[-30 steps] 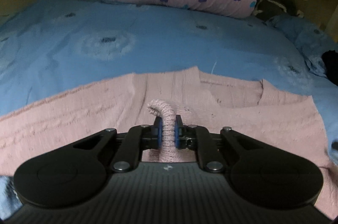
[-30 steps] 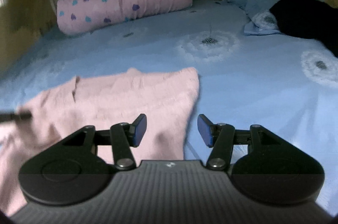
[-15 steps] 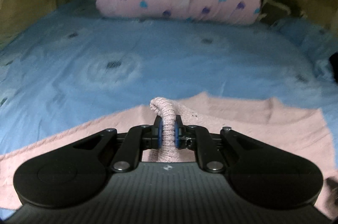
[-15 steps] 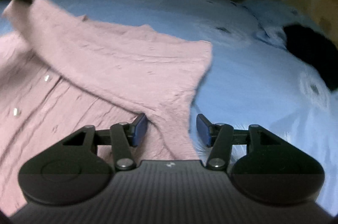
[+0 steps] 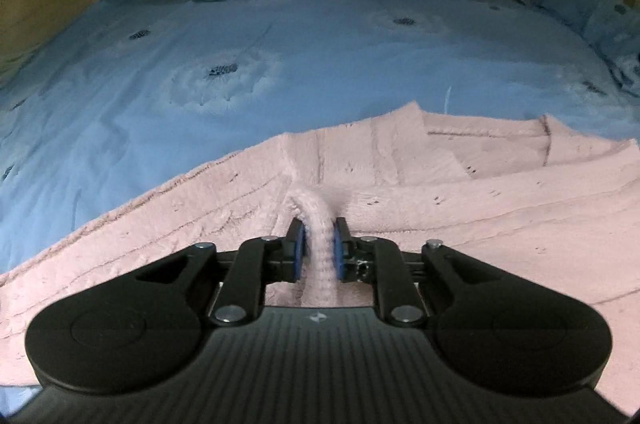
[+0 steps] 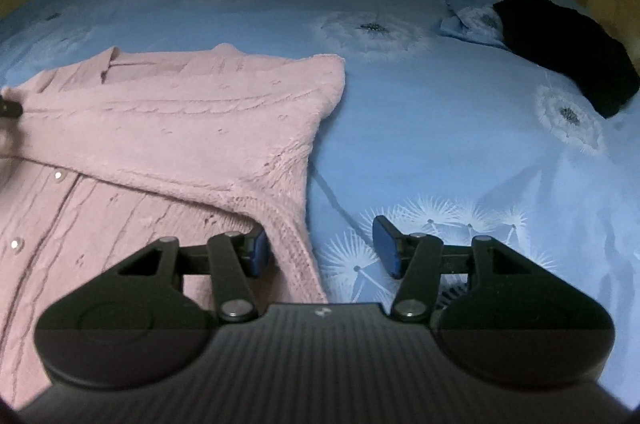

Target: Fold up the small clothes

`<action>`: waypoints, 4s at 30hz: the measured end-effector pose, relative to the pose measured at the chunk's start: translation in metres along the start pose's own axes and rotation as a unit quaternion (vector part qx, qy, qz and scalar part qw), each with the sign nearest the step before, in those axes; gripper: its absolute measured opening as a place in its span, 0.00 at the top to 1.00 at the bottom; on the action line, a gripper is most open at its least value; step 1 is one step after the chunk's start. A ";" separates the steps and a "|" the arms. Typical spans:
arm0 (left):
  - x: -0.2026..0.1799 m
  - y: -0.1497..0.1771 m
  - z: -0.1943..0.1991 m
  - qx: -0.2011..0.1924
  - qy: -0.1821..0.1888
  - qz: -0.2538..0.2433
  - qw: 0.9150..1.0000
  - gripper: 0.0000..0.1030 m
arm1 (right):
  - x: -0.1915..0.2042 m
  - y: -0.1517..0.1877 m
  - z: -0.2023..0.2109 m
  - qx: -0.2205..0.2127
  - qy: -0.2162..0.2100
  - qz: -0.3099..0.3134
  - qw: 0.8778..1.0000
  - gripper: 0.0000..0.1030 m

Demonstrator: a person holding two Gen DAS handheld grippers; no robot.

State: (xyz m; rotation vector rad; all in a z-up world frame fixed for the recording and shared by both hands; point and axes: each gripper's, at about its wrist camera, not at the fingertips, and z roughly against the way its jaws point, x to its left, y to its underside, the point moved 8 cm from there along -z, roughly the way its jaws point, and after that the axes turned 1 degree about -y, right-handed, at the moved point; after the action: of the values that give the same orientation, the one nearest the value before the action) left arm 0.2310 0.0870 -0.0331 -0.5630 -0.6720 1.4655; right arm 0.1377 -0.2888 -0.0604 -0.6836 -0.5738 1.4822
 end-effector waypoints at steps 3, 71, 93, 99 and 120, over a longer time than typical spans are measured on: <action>0.005 -0.003 0.016 -0.008 0.004 0.005 1.000 0.75 | 0.002 0.000 0.009 0.002 -0.010 0.005 1.000 0.46; 0.025 0.024 -0.020 0.005 0.002 0.043 0.999 0.24 | 0.105 -0.155 -0.159 -0.021 -0.079 0.053 0.995 0.89; 0.106 0.004 0.067 -0.034 -0.094 0.054 0.994 0.16 | 0.084 -0.049 0.037 -0.045 -0.186 -0.028 0.981 0.39; 0.180 0.007 0.106 -0.037 -0.151 0.076 0.985 0.14 | 0.090 -0.017 0.052 -0.042 -0.169 -0.006 0.985 0.39; 0.336 0.109 0.104 0.030 -0.233 0.166 0.958 0.14 | 0.102 0.039 0.045 0.001 -0.136 0.003 0.991 0.39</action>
State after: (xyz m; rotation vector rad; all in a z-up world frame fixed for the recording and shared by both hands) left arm 0.0763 0.4201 -0.0150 -0.2879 -0.9261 1.9580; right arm 0.0801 -0.1853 -0.0641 -0.4835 -0.7781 1.5933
